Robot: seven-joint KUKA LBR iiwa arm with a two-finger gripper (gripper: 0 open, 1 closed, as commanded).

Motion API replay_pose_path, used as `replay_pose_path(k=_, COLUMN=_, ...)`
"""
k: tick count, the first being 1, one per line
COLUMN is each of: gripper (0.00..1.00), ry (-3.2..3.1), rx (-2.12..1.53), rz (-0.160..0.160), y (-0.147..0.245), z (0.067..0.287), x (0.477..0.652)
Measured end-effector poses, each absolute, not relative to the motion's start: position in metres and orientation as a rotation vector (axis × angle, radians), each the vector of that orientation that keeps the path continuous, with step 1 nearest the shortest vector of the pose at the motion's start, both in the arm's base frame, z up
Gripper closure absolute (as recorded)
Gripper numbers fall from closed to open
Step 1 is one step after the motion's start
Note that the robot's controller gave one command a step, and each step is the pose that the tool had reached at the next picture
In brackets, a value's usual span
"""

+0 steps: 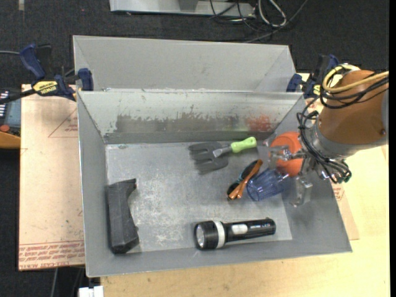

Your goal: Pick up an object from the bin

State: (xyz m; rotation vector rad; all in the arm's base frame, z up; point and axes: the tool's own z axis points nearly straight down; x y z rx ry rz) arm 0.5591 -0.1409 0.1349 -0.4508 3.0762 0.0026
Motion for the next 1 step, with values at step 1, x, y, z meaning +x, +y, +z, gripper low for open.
replay_pose_path(k=1, gripper=0.00, ry=3.083, rx=-0.354, rz=0.010, y=-0.1331, z=0.1065, x=0.5889)
